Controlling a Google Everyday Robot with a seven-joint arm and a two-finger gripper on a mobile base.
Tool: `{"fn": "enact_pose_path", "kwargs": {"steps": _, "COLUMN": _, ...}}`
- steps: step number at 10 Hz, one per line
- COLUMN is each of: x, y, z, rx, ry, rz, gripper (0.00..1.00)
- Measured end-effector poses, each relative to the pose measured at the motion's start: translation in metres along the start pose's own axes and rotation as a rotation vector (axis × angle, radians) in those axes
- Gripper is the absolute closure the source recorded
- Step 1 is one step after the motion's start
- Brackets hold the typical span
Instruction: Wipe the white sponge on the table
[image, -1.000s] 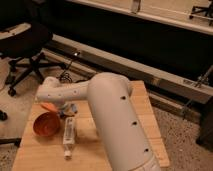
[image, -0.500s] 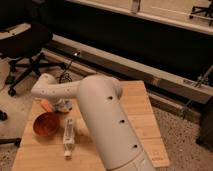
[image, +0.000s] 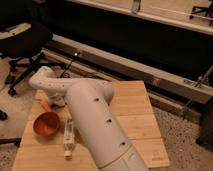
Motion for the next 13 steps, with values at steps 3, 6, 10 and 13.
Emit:
{"fn": "enact_pose_path", "kwargs": {"steps": 3, "x": -0.021, "y": 0.039, "z": 0.005, "rx": 0.043, "ry": 0.024, "rz": 0.076, "gripper": 1.0}}
{"fn": "enact_pose_path", "kwargs": {"steps": 6, "x": -0.062, "y": 0.068, "z": 0.017, "rx": 0.077, "ry": 0.029, "rz": 0.167, "gripper": 1.0}}
{"fn": "enact_pose_path", "kwargs": {"steps": 10, "x": -0.13, "y": 0.076, "z": 0.035, "rx": 0.139, "ry": 0.058, "rz": 0.294, "gripper": 1.0}}
{"fn": "enact_pose_path", "kwargs": {"steps": 13, "x": -0.186, "y": 0.07, "z": 0.039, "rx": 0.185, "ry": 0.124, "rz": 0.394, "gripper": 1.0}}
